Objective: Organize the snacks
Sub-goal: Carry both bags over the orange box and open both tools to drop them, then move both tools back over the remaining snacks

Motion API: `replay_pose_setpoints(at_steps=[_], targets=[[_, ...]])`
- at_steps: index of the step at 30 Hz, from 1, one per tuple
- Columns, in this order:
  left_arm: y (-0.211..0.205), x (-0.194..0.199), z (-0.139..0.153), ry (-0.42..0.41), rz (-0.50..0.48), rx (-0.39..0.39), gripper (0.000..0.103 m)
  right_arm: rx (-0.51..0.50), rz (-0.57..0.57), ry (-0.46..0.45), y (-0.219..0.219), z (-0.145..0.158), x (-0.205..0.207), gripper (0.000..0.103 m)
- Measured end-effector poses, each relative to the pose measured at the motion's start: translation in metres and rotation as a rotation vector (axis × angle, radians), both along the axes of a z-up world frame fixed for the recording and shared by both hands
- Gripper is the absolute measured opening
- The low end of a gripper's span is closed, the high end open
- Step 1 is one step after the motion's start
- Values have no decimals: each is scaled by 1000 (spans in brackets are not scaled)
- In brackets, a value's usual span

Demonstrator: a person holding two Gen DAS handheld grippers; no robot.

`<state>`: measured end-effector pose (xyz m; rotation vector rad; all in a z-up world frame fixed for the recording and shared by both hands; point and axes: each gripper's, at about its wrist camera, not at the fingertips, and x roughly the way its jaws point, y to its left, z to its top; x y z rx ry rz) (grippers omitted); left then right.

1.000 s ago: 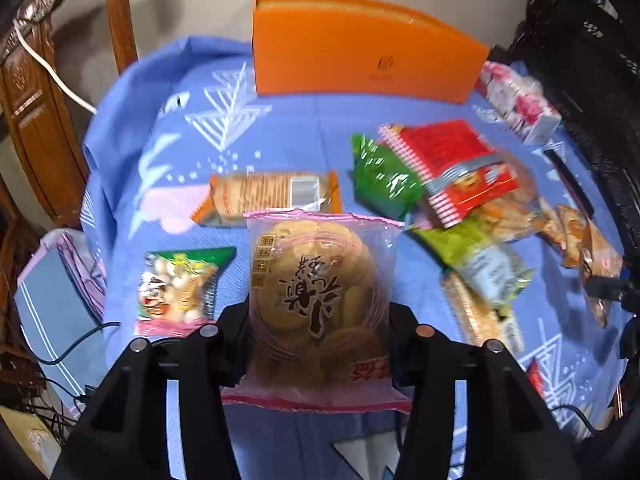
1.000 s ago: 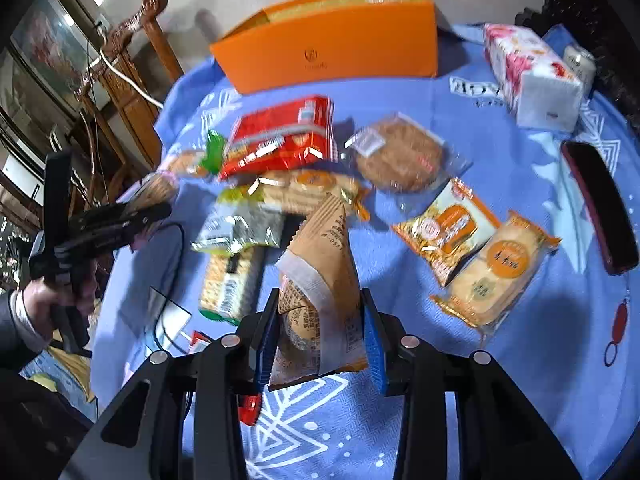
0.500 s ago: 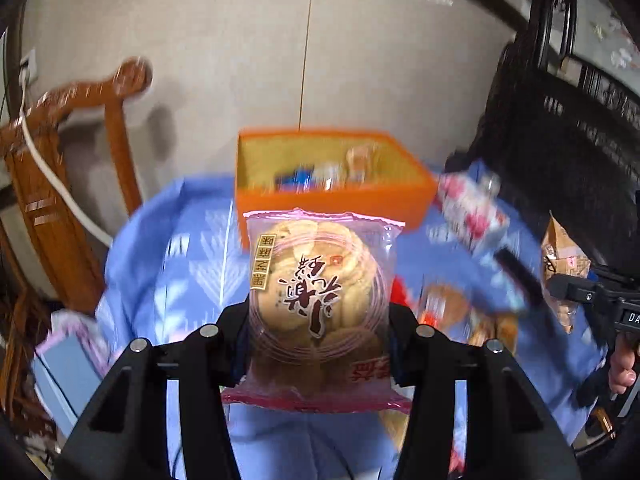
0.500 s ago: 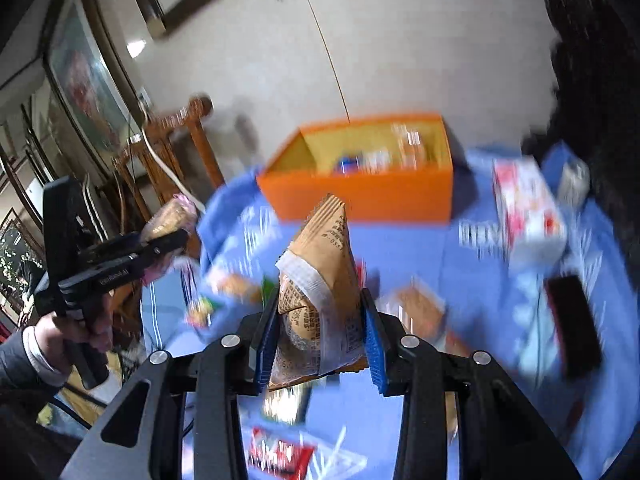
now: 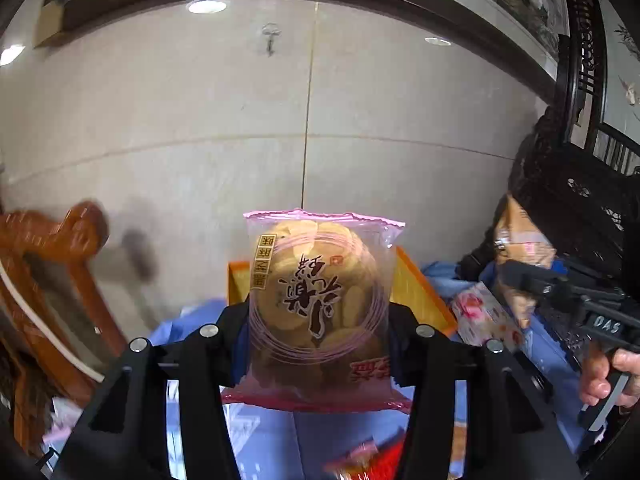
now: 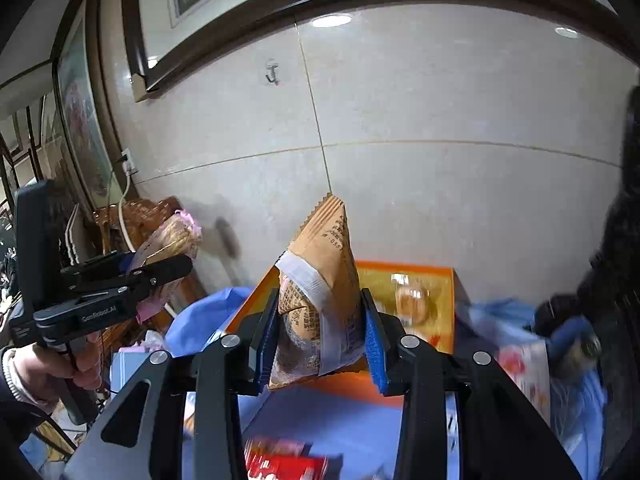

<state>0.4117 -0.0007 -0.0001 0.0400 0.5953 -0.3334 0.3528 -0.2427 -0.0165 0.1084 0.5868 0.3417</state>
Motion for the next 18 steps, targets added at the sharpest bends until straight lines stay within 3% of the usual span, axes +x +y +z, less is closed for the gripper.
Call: replay_pose_setpoints(at_steps=[1,2,3,4,5,9,14,18], targets=[[-4,9,0,6,-2,8,62,-11,-7,-9,1,0,15,44],[-9,19,0,11,12,21,77,-27,-21,-14,3,1,25,68],[-10,25,2,5,54,38,99,-48,-54,-1,3,1,33,80],[-8,27,5,-17,105,49,99,-59,-91,-1,3,2,36,88],[-5,27,11,-39,128,46,99,-38,-129,-16,0,7,35,88],[15,8,12,-85,99,8,99,55,-108,-30,-8,11,13,92],[47,-21,-17,2,147,60,99,230,-34,68,-24,7,-32,92],[77,-54,-38,59,193,76,99,237,-28,74,-29,12,-83,93]])
